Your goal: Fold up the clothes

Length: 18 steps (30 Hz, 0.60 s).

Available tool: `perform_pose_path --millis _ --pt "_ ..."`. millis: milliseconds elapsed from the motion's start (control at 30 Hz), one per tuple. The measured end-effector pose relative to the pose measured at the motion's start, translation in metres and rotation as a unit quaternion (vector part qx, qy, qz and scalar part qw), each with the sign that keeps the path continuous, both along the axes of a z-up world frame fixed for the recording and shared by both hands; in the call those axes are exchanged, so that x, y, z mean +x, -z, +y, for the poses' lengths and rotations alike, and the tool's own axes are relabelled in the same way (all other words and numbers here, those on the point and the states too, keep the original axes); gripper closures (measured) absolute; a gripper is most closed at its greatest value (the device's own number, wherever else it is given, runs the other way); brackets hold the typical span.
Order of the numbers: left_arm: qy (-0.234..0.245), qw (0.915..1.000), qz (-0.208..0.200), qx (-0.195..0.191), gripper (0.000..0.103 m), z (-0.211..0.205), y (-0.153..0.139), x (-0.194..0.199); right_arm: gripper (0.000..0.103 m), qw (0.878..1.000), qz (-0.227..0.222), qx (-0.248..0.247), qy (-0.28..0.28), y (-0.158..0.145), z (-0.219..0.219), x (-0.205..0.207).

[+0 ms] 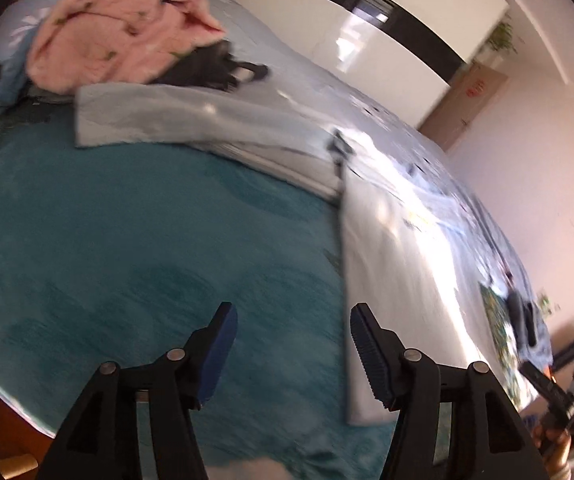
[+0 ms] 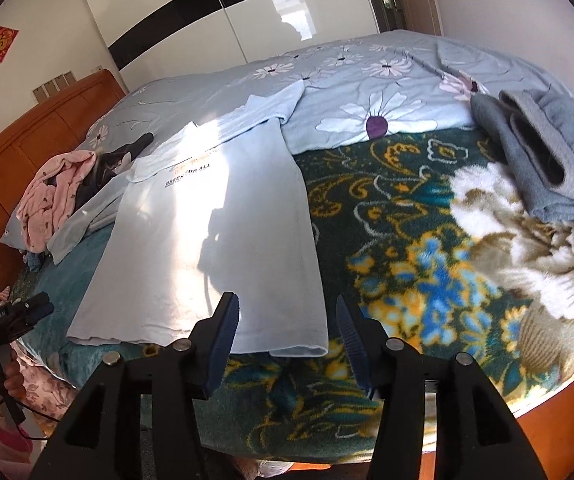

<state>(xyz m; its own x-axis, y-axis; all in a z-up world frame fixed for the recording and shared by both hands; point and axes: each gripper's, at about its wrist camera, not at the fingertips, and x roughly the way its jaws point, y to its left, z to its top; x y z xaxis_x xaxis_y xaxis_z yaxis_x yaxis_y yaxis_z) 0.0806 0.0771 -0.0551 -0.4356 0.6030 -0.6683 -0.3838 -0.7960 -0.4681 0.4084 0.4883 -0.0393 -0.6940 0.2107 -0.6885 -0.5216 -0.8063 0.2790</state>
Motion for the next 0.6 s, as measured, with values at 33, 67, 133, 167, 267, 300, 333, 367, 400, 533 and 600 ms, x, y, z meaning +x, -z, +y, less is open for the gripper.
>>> perform_pose_path --millis 33,67,133,167,267,300,333,367,400,533,600 --pt "-0.034 0.9994 -0.001 0.007 0.039 -0.014 0.000 -0.019 0.038 1.000 0.004 0.007 0.002 -0.004 0.001 -0.002" --pt "-0.068 0.9976 -0.001 0.013 0.037 -0.028 0.000 -0.039 0.033 1.000 0.007 0.013 0.004 -0.008 0.001 -0.005" --pt "-0.125 0.9921 -0.003 0.008 0.036 -0.050 0.004 -0.078 0.028 1.000 0.011 0.022 0.003 -0.012 0.001 -0.013" --pt "-0.146 0.9892 -0.011 0.004 0.036 -0.056 0.009 -0.098 0.028 1.000 0.013 0.026 0.003 -0.014 0.001 -0.017" --pt "-0.187 0.9809 -0.051 0.018 0.036 -0.078 0.030 -0.148 0.022 1.000 0.009 0.025 -0.002 -0.012 0.000 -0.030" --pt "-0.194 0.9789 -0.058 0.021 0.036 -0.080 0.036 -0.160 0.022 1.000 0.007 0.024 -0.004 -0.010 0.000 -0.034" --pt "-0.198 0.9780 -0.062 0.022 0.037 -0.080 0.042 -0.170 0.022 1.000 0.006 0.023 -0.006 -0.009 0.000 -0.039" --pt "-0.201 0.9773 -0.063 0.021 0.037 -0.081 0.046 -0.178 0.022 1.000 0.004 0.022 -0.008 -0.008 -0.001 -0.043" --pt "-0.203 0.9770 -0.062 0.016 0.037 -0.081 0.048 -0.185 0.022 1.000 0.002 0.023 -0.011 -0.007 -0.001 -0.047" --pt "-0.224 0.9733 -0.047 0.008 0.043 -0.082 0.051 -0.202 0.022 0.999 -0.005 0.027 -0.017 -0.006 0.001 -0.057" --pt "-0.234 0.9711 -0.047 0.012 0.095 -0.086 0.049 -0.201 0.022 0.999 -0.006 0.025 -0.019 -0.005 0.001 -0.059"
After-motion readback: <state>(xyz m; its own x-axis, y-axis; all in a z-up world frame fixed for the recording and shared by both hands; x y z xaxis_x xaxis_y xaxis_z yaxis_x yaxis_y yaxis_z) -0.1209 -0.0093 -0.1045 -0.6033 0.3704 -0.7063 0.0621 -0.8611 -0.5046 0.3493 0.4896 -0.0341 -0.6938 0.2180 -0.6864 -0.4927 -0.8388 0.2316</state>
